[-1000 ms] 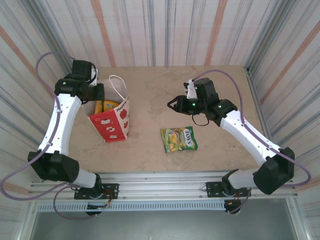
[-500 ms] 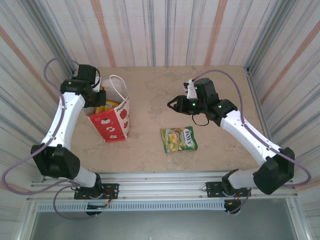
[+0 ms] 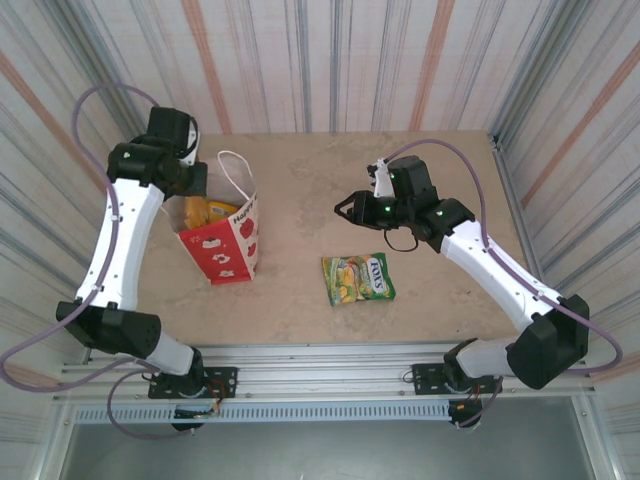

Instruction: Place the snacks into the paper bag

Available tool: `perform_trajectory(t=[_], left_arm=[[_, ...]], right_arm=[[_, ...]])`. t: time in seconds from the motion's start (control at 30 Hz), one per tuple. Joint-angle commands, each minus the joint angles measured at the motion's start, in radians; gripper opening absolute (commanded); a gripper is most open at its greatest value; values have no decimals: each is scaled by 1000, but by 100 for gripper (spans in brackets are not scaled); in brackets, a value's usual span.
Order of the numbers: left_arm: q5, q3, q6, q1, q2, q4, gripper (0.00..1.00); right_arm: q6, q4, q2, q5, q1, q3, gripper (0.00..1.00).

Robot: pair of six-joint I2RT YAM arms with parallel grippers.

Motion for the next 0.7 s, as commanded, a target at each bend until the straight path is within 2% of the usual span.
perform_trajectory(t=[0.0, 0.2, 0.33, 0.4, 0.5, 0.67], left_arm=[[34, -11, -2, -13, 30, -7, 0], [345, -44, -69, 8, 12, 101, 0], [589, -105, -142, 90, -20, 198, 0], [673, -145, -179, 132, -46, 247, 0], [723, -208, -208, 180, -70, 294, 0], [686, -244, -164, 204, -58, 270, 0]], right_arm=[[17, 10, -11, -7, -1, -14, 44], [16, 7, -38, 7, -6, -39, 44], [17, 6, -48, 7, -9, -48, 44], [17, 6, -49, 7, -10, -50, 44], [17, 11, -51, 6, -12, -57, 44], [21, 18, -44, -1, -12, -61, 44]])
